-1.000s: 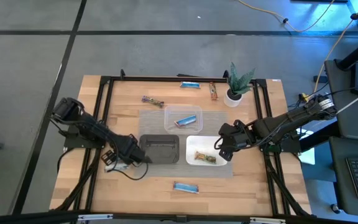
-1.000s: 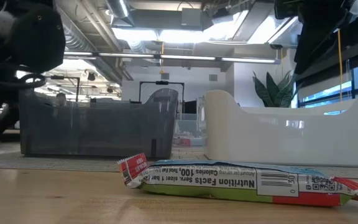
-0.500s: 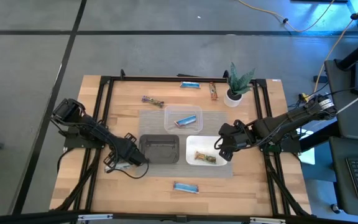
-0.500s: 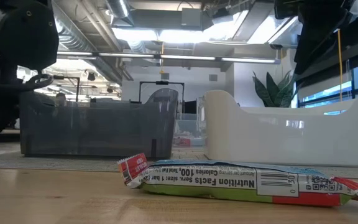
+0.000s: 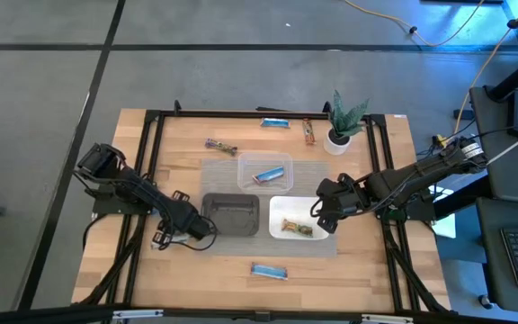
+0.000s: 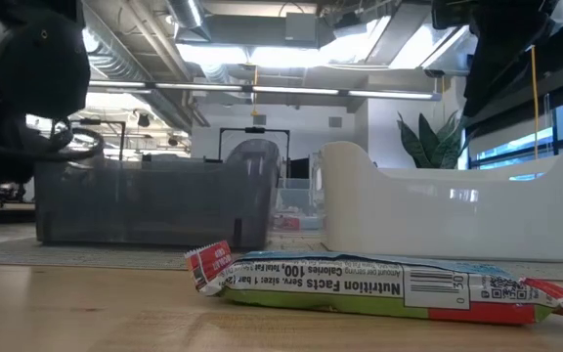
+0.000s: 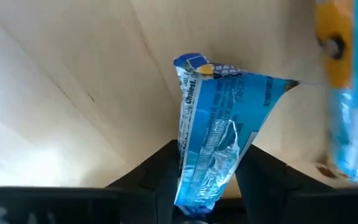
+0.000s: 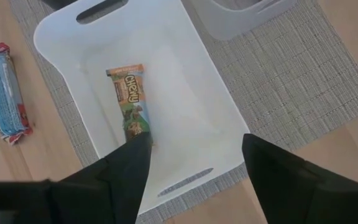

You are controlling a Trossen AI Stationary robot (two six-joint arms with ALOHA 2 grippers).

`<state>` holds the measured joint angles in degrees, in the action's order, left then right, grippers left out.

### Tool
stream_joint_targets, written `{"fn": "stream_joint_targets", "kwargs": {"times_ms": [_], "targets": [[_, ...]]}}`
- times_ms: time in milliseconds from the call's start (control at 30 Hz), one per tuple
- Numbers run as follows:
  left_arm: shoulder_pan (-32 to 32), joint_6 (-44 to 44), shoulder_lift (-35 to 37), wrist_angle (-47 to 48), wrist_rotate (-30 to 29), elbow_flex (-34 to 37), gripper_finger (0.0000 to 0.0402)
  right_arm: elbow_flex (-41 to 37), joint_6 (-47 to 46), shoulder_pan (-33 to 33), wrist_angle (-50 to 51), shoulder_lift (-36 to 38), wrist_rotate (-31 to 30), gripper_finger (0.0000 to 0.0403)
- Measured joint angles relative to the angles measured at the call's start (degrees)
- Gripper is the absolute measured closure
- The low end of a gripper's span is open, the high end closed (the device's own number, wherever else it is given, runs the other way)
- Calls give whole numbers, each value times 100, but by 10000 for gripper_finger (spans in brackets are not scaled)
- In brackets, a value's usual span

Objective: Pick and place Granola Bars by type
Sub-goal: Put the bottom blue granola bar into the black bin

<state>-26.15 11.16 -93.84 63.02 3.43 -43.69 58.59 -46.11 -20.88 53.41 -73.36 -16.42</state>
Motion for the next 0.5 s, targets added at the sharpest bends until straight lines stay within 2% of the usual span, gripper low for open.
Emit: {"fn": "stream_joint_targets", "kwargs": {"times_ms": [100,267,500], "targets": [[3,353,105,17,105,-86,269,0,16,1,0,0,0,148],[-1,1004,483,105,617,-109,270,0,33,0,2,0,2,148],[0,1715,1480,128,1211,-115,270,0,139,1,-2,0,15,148]]}}
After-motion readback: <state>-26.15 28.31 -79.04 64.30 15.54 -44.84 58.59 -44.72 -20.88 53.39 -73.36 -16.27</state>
